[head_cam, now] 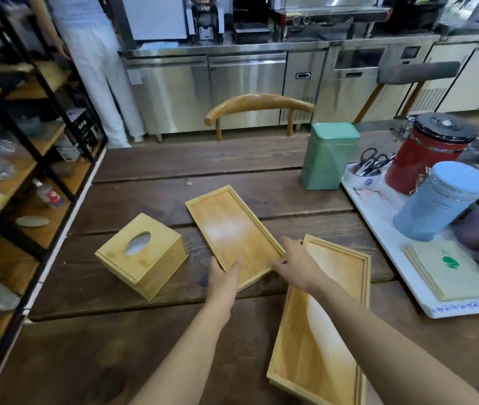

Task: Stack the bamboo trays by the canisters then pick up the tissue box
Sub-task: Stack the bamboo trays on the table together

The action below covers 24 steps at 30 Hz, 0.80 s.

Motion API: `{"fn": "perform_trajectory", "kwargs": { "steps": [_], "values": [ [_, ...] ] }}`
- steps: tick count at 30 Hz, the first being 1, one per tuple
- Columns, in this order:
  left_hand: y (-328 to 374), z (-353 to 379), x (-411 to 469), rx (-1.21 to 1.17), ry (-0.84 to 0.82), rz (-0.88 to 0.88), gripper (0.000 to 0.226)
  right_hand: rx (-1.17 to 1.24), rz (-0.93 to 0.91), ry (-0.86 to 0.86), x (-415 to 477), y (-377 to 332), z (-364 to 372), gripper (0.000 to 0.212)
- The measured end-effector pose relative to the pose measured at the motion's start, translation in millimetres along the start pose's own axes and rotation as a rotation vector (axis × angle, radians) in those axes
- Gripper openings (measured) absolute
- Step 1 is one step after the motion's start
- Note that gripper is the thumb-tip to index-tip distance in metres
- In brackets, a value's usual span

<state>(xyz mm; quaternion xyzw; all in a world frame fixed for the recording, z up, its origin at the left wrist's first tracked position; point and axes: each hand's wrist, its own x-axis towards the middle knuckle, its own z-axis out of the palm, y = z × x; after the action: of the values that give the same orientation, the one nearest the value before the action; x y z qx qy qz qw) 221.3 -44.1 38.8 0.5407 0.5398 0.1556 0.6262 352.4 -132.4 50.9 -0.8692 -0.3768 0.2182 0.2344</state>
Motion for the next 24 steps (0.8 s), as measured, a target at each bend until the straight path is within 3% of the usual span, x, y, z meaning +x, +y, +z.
{"fn": "perform_trajectory", "kwargs": {
  "steps": [3,7,10,13,18,21,24],
  "values": [
    [4.5,2.2,6.8,-0.113,-0.019,-0.158,0.067,0.033,0.075,-0.078,19.3,-5.4,12.1,0.078],
    [9.5,6.2,17.9,-0.368,-0.078,-0.221,0.044,0.001,0.189,-0.134,36.1,-9.5,24.4,0.082],
    [9.1,3.8,23.3,-0.429,-0.029,-0.276,0.045,0.253,0.322,-0.091,45.9,-14.7,21.9,0.074],
    [11.8,-8.5,27.6,-0.365,0.012,-0.272,0.033,0.475,0.426,-0.101,49.7,-18.6,16.8,0.074],
    [25.0,-28.3,28.5,-0.185,-0.005,-0.154,0.027,0.378,0.393,0.027,37.1,-30.0,23.8,0.036],
    [29.5,-24.8,16.8,-0.001,0.053,0.034,0.028,0.361,0.340,0.163,17.5,-36.3,18.1,0.036],
    [30.4,-16.4,2.3,0.135,0.012,0.226,0.016,0.421,0.243,0.320,-16.4,-30.3,1.3,0.031]
  ]
}}
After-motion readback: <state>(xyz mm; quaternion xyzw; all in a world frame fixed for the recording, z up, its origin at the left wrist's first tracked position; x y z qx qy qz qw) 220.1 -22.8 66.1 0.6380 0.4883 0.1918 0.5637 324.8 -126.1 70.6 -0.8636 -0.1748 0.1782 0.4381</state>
